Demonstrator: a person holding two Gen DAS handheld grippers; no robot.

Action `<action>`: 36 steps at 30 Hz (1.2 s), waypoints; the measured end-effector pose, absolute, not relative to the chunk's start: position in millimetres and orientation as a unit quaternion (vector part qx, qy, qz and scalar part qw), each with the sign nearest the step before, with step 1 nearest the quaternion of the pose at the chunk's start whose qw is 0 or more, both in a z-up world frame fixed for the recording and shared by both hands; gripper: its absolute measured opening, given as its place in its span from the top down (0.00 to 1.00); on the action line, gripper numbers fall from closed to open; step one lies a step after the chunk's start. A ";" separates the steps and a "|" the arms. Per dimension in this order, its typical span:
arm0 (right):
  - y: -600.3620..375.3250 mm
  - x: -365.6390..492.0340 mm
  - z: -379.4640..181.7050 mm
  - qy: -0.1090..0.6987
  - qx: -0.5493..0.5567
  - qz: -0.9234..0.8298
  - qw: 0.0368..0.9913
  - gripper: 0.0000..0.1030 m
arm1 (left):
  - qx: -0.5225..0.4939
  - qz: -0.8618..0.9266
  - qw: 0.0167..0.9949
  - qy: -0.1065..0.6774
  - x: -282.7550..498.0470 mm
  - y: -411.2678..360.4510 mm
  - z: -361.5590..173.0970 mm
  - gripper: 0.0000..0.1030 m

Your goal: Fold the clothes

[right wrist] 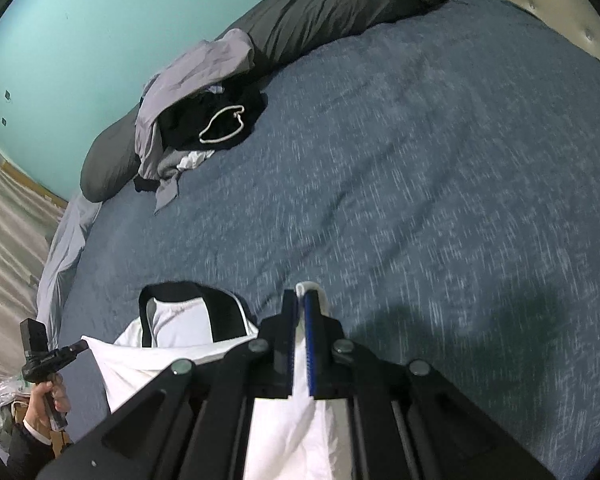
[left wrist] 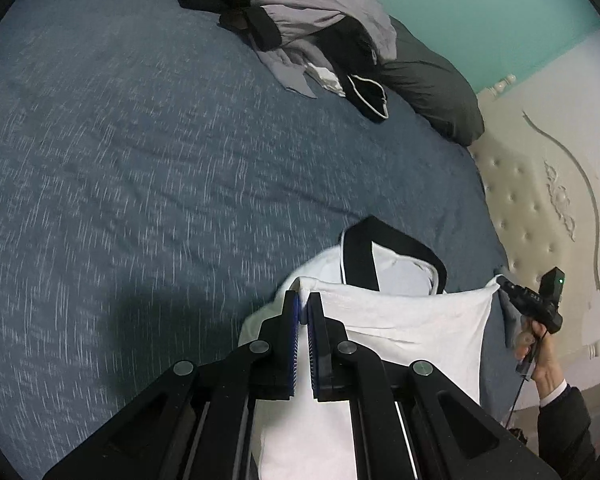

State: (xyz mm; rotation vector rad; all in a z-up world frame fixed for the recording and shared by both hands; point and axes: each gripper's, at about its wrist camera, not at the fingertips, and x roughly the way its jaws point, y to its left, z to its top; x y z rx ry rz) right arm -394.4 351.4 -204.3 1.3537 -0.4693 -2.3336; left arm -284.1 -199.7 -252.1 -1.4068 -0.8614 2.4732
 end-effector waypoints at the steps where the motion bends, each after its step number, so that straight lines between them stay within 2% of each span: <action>1: 350.1 -397.8 -202.8 -0.168 0.483 -0.836 0.199 0.97 | -0.471 0.829 0.083 -0.290 -288.4 -200.5 -252.2 0.96; 7: 344.9 -416.6 -208.3 -0.161 0.490 -0.836 0.188 0.97 | -0.486 0.817 0.073 -0.302 -313.1 -204.7 -268.8 0.96; 19: 340.9 -438.6 -275.9 -0.164 0.540 -0.810 0.160 0.95 | -0.509 0.790 0.060 -0.337 -336.3 -211.6 -325.5 0.94; 21: 342.0 -437.9 -278.2 -0.164 0.535 -0.813 0.164 0.95 | -0.508 0.790 0.059 -0.338 -335.1 -214.1 -326.5 0.86; 23: 344.1 -435.7 -275.4 -0.162 0.525 -0.820 0.161 0.89 | -0.502 0.795 0.058 -0.336 -331.3 -218.1 -322.5 0.80; 26: 352.3 -427.8 -264.8 -0.158 0.503 -0.834 0.161 0.87 | -0.489 0.808 0.048 -0.325 -321.4 -224.8 -308.7 0.78; 30: 350.1 -412.5 -249.6 -0.140 0.484 -0.842 0.193 0.86 | -0.471 0.823 0.058 -0.311 -307.0 -219.8 -289.7 0.77; 36: 291.6 -383.6 -254.8 -0.037 0.511 -0.815 0.272 0.86 | -0.502 0.823 0.097 -0.247 -309.7 -170.9 -299.6 0.76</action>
